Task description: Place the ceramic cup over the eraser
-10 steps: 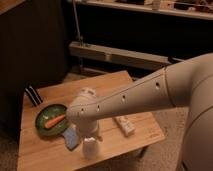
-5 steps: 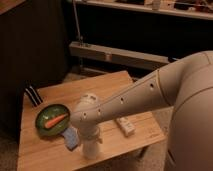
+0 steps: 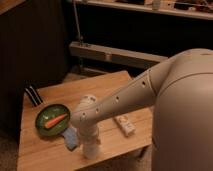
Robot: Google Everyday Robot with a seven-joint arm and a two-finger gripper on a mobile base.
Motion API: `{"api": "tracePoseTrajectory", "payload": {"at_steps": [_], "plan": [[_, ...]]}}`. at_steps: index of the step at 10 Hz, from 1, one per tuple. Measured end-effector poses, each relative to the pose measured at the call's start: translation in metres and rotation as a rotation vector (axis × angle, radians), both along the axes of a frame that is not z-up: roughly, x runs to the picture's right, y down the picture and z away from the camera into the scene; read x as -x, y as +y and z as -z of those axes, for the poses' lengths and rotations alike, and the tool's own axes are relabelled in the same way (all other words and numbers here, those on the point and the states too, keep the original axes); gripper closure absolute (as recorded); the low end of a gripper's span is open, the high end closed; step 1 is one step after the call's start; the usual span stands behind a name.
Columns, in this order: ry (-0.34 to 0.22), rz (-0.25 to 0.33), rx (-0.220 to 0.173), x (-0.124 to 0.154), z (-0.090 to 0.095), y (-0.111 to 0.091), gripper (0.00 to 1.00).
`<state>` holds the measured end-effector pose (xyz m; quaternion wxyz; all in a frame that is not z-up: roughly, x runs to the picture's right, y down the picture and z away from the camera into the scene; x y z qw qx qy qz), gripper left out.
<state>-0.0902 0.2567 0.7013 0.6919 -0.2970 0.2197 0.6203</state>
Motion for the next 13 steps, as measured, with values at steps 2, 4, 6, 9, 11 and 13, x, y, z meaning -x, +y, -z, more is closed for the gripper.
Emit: {"api": "tracePoseTrajectory", "payload": {"at_steps": [2, 4, 6, 9, 11, 13], "plan": [[0.003, -0.006, 0.005, 0.000, -0.003, 0.000, 0.70], [0.011, -0.002, 0.011, 0.001, -0.005, -0.003, 0.90], [0.022, 0.009, 0.006, 0.005, 0.002, -0.018, 1.00], [0.064, 0.050, -0.024, 0.010, 0.033, -0.078, 1.00], [0.086, 0.080, -0.046, 0.020, 0.051, -0.128, 1.00], [0.103, 0.120, -0.064, 0.050, 0.061, -0.191, 1.00]]}}
